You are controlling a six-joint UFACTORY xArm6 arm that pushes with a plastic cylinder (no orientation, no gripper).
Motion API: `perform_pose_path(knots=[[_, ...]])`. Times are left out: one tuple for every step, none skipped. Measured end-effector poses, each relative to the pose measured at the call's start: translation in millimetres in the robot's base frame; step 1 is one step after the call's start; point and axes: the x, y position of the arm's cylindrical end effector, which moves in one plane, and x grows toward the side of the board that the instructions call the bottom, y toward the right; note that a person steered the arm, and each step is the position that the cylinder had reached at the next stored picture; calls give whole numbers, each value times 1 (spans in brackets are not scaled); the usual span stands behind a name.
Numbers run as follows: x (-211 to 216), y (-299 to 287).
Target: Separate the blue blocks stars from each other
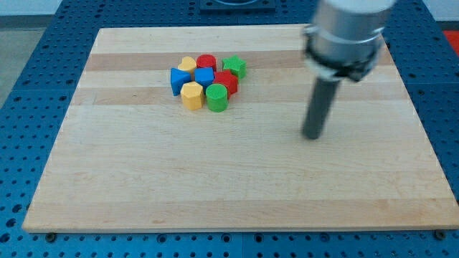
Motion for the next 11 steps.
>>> perform_pose_path(knots=[[2,-108],[-24,-211],[-94,-246],[-149,-238],[-145,-201],[-139,-180],[-139,-142],[-139,-92],[-134,-43],[-115,-1],[-83,11]])
